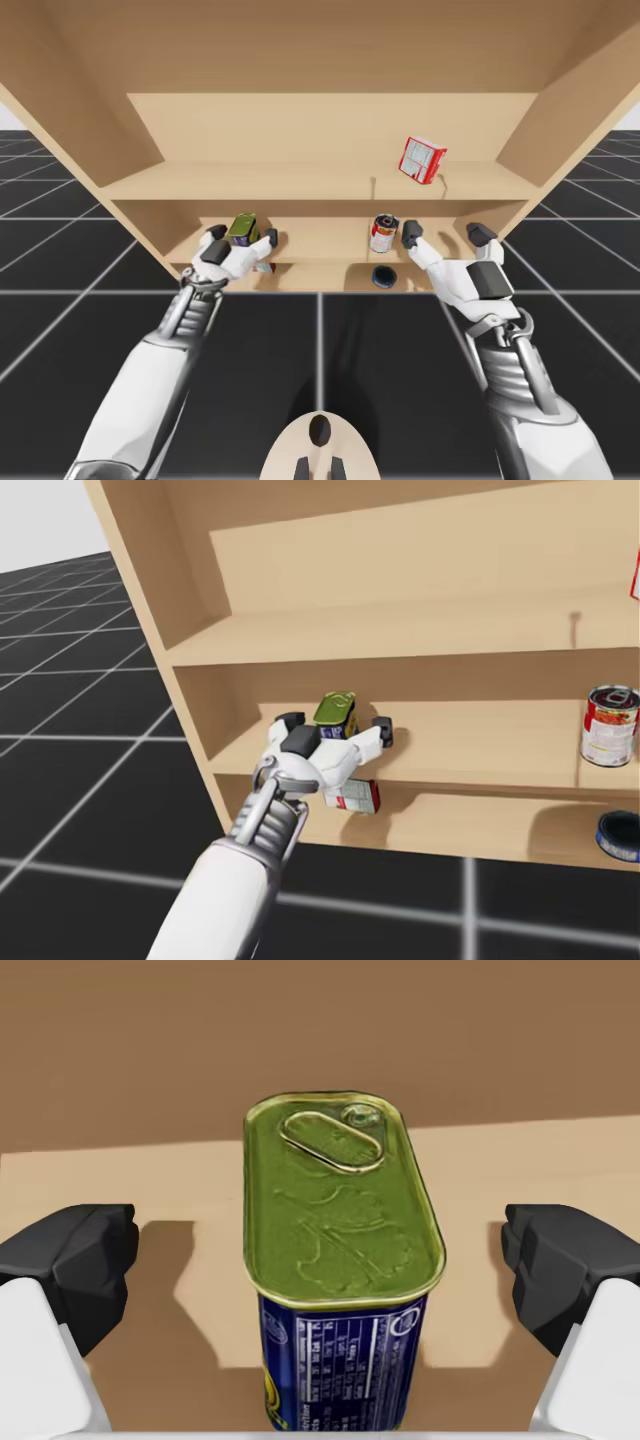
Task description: Look through the shelves, find the meat can, and take it.
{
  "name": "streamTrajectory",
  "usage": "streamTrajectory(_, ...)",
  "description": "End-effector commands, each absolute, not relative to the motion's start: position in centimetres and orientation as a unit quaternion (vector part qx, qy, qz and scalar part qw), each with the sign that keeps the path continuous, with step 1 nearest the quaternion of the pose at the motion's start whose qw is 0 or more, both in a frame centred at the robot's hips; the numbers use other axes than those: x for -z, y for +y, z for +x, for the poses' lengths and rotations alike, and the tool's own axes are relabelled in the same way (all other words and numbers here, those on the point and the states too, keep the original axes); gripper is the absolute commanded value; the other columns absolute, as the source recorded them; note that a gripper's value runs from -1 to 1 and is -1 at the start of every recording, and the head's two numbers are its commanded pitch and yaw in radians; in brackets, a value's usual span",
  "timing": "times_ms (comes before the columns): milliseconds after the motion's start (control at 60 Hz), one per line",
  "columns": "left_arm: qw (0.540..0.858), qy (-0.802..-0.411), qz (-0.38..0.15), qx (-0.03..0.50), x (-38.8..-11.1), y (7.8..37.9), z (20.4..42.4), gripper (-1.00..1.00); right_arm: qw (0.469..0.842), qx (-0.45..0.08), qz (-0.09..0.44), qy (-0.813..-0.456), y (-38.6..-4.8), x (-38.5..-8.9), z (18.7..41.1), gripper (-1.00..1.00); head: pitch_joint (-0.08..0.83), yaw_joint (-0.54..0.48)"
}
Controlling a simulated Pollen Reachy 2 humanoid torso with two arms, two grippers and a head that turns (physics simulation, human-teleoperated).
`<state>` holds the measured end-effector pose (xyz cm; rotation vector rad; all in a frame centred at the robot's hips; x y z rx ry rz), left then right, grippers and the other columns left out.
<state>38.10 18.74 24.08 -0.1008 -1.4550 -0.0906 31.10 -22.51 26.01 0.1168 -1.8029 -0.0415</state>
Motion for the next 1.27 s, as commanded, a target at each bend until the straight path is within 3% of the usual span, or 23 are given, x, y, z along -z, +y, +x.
streamTrajectory(17,0.758,-0.649,-0.067,0.027,-22.6,17.8,39.7,-1.0,0.619,0.025,0.058,-0.783,-22.3,-25.9,31.1,-1.0,0.422,0.31)
streamTrajectory(233,0.753,-0.654,-0.062,0.041,-22.2,17.4,40.2,-1.0,0.618,0.025,0.059,-0.783,-22.3,-25.9,31.0,-1.0,0.423,0.32)
streamTrajectory(250,0.751,-0.656,-0.06,0.039,-22.2,17.4,40.2,-0.92,0.618,0.025,0.059,-0.783,-22.3,-25.9,31.0,-1.0,0.423,0.32)
streamTrajectory(267,0.751,-0.657,-0.057,0.035,-22.2,17.4,40.2,-0.36,0.618,0.025,0.058,-0.783,-22.4,-25.9,31.0,-1.0,0.423,0.32)
streamTrajectory(283,0.751,-0.657,-0.063,0.037,-22.2,17.4,40.1,0.7,0.618,0.025,0.058,-0.783,-22.3,-25.9,31.0,-1.0,0.423,0.31)
streamTrajectory(317,0.748,-0.66,-0.057,0.04,-22.3,17.3,39.9,0.98,0.618,0.025,0.059,-0.784,-22.4,-25.9,31.0,-1.0,0.423,0.31)
streamTrajectory(550,0.739,-0.669,-0.055,0.046,-22.7,17.2,39.6,1.0,0.619,0.025,0.059,-0.783,-22.3,-25.9,31.1,-1.0,0.423,0.31)
streamTrajectory(767,0.704,-0.706,-0.051,0.056,-25.6,17.8,38.0,1.0,0.618,0.025,0.058,-0.783,-22.3,-25.9,31.2,-1.0,0.421,0.31)
streamTrajectory(933,0.683,-0.726,-0.043,0.068,-27.5,18.0,35.9,1.0,0.619,0.024,0.057,-0.783,-22.4,-25.8,31.3,-1.0,0.416,0.31)
streamTrajectory(1133,0.677,-0.73,-0.038,0.086,-27.9,17.9,33.1,1.0,0.619,0.023,0.057,-0.783,-22.4,-25.8,31.3,-1.0,0.416,0.31)
streamTrajectory(1267,0.679,-0.727,-0.032,0.101,-27.8,18.2,29.8,1.0,0.619,0.023,0.057,-0.783,-22.4,-25.8,31.3,-1.0,0.417,0.31)
